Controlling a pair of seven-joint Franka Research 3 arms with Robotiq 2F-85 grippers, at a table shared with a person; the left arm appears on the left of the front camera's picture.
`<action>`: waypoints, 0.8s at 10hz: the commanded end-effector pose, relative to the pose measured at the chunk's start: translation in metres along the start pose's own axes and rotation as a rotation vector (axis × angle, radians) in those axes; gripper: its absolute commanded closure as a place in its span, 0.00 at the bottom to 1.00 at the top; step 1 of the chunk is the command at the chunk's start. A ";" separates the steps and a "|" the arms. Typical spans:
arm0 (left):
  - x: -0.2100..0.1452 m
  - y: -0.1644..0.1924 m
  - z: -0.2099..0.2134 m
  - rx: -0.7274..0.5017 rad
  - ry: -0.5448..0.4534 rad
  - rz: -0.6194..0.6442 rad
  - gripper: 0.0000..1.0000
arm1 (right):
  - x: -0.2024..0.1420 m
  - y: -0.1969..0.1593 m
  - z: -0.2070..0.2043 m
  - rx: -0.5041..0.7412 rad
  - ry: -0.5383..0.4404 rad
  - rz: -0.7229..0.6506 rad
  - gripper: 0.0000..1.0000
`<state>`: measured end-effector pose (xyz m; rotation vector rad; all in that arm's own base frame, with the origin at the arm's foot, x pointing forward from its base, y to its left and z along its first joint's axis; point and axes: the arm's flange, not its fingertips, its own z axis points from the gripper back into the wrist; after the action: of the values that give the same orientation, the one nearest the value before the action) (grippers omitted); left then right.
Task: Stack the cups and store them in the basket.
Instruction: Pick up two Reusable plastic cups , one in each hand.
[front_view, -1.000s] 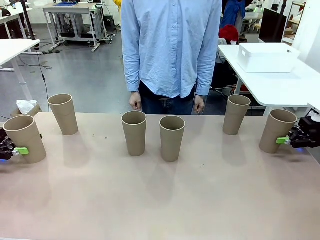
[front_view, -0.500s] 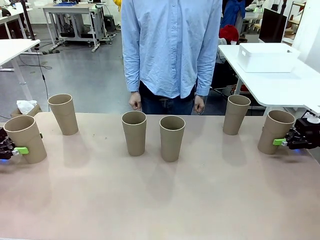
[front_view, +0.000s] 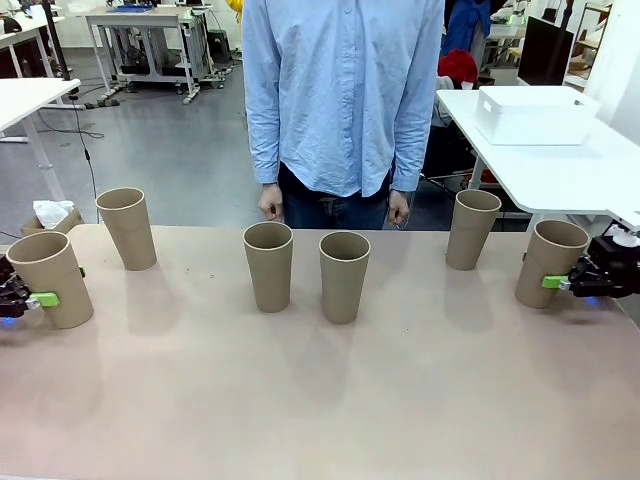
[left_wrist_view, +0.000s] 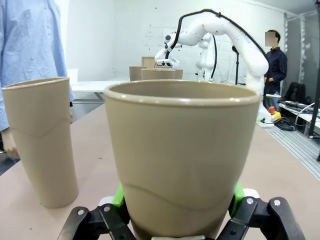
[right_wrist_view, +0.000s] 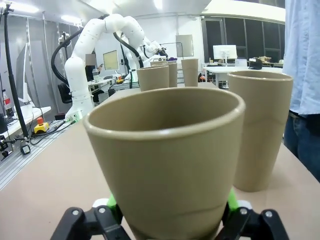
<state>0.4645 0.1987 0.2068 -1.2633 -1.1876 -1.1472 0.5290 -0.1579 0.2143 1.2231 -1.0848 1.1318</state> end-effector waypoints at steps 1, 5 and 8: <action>-0.001 -0.006 -0.003 0.010 -0.004 -0.041 0.33 | 0.005 -0.002 -0.004 -0.022 -0.014 -0.010 0.27; 0.003 0.002 0.000 0.004 0.004 -0.011 0.56 | 0.000 0.000 0.001 -0.004 -0.002 0.001 0.60; 0.002 0.003 0.000 0.005 0.001 -0.009 0.15 | 0.000 0.000 0.001 -0.003 -0.004 0.000 0.16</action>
<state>0.4681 0.1988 0.2074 -1.2558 -1.1859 -1.1513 0.5286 -0.1591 0.2139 1.2233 -1.0890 1.1282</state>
